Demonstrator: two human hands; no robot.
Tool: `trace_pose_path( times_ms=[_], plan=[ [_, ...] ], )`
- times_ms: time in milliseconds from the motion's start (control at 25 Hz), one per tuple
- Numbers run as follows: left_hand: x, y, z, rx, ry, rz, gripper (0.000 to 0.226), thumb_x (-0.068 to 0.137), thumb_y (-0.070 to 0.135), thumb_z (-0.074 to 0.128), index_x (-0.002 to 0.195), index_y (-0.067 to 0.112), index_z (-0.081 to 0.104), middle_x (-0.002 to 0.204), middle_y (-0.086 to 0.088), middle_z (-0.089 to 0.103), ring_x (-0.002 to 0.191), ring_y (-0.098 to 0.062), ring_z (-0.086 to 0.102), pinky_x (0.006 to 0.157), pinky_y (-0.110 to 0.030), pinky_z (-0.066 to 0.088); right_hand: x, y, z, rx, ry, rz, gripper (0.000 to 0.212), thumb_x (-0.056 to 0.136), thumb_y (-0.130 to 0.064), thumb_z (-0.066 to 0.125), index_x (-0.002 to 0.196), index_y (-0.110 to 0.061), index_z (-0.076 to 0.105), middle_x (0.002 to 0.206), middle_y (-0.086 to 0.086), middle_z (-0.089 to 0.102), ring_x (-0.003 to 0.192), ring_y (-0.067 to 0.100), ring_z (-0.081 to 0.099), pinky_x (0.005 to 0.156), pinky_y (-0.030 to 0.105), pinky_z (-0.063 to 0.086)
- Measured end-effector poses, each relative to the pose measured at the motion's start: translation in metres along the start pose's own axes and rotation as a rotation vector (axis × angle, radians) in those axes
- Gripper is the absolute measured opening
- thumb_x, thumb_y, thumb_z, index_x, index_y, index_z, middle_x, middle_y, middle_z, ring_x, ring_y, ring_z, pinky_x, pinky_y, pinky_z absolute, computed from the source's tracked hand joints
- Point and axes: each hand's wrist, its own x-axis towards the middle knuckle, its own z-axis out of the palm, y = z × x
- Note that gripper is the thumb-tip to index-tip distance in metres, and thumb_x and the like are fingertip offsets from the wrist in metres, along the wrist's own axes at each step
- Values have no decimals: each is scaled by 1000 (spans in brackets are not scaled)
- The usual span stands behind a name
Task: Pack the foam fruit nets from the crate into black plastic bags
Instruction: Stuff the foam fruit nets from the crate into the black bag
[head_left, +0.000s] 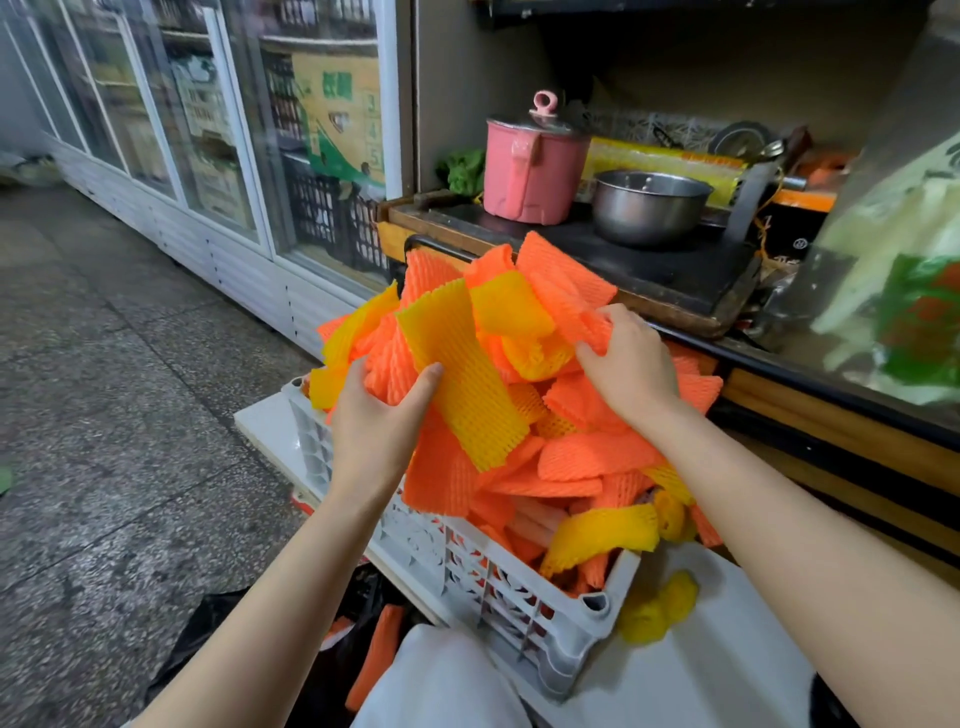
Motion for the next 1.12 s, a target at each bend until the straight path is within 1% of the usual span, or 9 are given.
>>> trace_pose_path(
  times_ms=[160, 280, 360, 480, 600, 800, 880, 960, 1120],
  plan=[
    [-4, 0, -12, -46, 22, 0, 46, 79, 37, 72, 118, 20, 55, 110, -1, 66, 99, -14, 63, 79, -27, 51, -17, -13, -29, 98, 154, -10, 39, 90, -25, 57, 123, -7, 48, 124, 15, 51, 112, 34, 51, 87, 36, 39],
    [-5, 2, -30, -24, 75, 29, 35, 76, 40, 74, 104, 32, 55, 106, 0, 66, 97, -15, 63, 84, -34, 51, -37, -39, -43, 189, 225, -138, 35, 90, -22, 59, 120, -6, 50, 119, 14, 54, 109, 32, 53, 84, 31, 35],
    [-3, -3, -48, -3, 118, 28, 36, 72, 43, 75, 102, 31, 57, 102, 1, 66, 94, -15, 63, 84, -36, 51, -52, -69, -38, 263, 201, -242, 35, 87, -20, 63, 118, -8, 52, 115, 11, 60, 105, 30, 56, 81, 28, 35],
    [-5, -23, -80, 12, 179, -20, 38, 75, 36, 75, 107, 20, 60, 96, 3, 67, 89, -13, 64, 81, -34, 50, -80, -117, -12, 320, 62, -397, 36, 86, -24, 64, 119, -18, 53, 114, -1, 64, 101, 19, 59, 79, 25, 39],
    [-11, -54, -116, 19, 259, -132, 37, 74, 38, 76, 101, 21, 56, 94, 2, 66, 86, -13, 63, 74, -33, 51, -109, -153, 36, 302, -150, -488, 38, 88, -25, 60, 125, -22, 51, 121, -6, 60, 104, 14, 57, 77, 25, 41],
    [-21, -117, -163, 39, 375, -318, 37, 80, 29, 72, 100, 9, 48, 84, 6, 56, 75, -5, 55, 59, -24, 37, -163, -191, 132, 305, -578, -571, 58, 85, -29, 63, 136, -16, 39, 139, 3, 44, 130, 18, 41, 106, 21, 27],
    [-27, -146, -172, -3, 383, -382, 40, 78, 29, 72, 99, 4, 48, 91, -5, 59, 85, -17, 60, 68, -28, 43, -184, -197, 162, 227, -696, -561, 83, 80, -41, 67, 144, -12, 24, 147, 4, 31, 137, 18, 29, 109, 21, 20],
    [-35, -175, -173, -41, 354, -409, 37, 78, 32, 68, 96, 6, 49, 98, -13, 59, 94, -23, 60, 84, -40, 48, -199, -198, 190, 184, -682, -515, 97, 70, -53, 67, 143, -6, 26, 143, 11, 37, 134, 25, 35, 109, 29, 26],
    [-54, -207, -166, -60, 173, -388, 34, 84, 44, 50, 96, 13, 53, 97, -5, 59, 88, -7, 54, 88, -32, 44, -207, -177, 244, 261, -678, -281, 87, 63, -56, 66, 131, -7, 41, 124, 13, 57, 117, 29, 54, 94, 40, 46]
  ],
)
